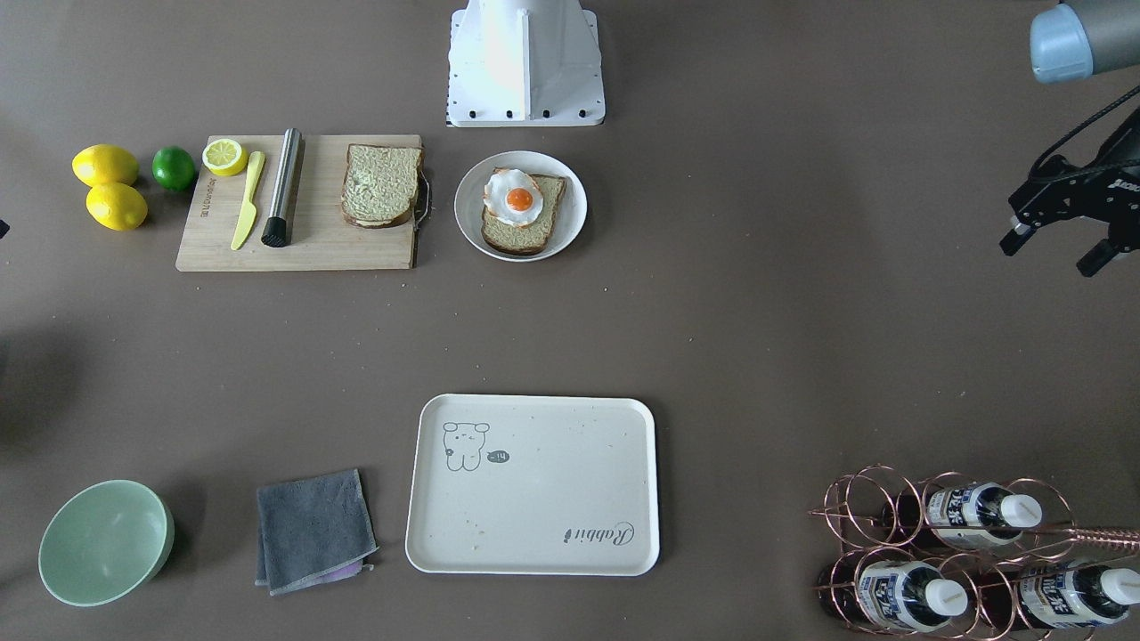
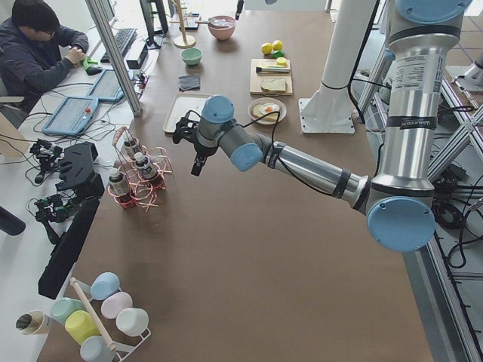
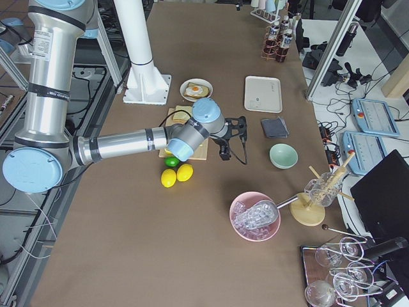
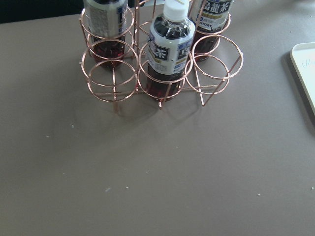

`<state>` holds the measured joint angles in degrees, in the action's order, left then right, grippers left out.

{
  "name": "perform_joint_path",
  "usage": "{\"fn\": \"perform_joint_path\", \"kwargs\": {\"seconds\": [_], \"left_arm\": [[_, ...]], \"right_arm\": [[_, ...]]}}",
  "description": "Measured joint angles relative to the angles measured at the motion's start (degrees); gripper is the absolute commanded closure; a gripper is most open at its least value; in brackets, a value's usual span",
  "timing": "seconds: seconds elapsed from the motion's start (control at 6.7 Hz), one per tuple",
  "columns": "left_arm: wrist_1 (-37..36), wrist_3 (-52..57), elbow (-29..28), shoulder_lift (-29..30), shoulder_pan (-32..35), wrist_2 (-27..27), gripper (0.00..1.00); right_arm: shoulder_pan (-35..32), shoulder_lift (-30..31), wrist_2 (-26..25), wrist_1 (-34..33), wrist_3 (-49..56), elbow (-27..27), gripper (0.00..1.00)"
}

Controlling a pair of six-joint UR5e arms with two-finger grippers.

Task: Make sandwich and place on tray
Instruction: 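Move the right gripper over the board's bread slice while the left arm advances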

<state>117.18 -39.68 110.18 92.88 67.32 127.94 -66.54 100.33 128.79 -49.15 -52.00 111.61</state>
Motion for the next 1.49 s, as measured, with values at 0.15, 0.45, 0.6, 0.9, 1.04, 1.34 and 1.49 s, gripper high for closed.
{"fn": "perform_joint_path", "kwargs": {"seconds": [0.15,0.45,0.6,0.9,1.04,1.34,1.49], "left_arm": [[0.6,-7.8,1.6,1.7,-6.2,-4.1,0.01],[0.9,-20.3,2.5,7.3,-18.4,-13.3,0.01],[0.9,-24.9,2.6,9.7,-23.7,-17.6,0.01],[0.9,-29.0,2.5,12.3,-30.2,-23.6,0.01],[0.9,-30.0,2.3,13.0,-31.8,-25.0,0.01],[0.9,-30.5,2.2,13.6,-32.9,-25.8,0.01],[0.9,-30.5,2.2,13.6,-33.0,-25.9,0.01]], "right_arm": [[7.1,0.2,-5.4,0.3,-7.3,2.9,0.0],[21.3,0.6,-16.2,0.1,-20.1,6.2,0.0],[29.4,1.0,-22.9,-0.1,-25.4,7.6,0.01],[43.3,1.2,-34.8,-3.6,-32.4,11.3,0.03],[47.9,0.9,-39.0,-5.4,-34.1,12.1,0.1],[54.3,0.8,-44.0,-6.2,-35.7,12.2,0.23],[57.0,0.7,-46.4,-6.1,-37.3,11.9,0.36]]}}
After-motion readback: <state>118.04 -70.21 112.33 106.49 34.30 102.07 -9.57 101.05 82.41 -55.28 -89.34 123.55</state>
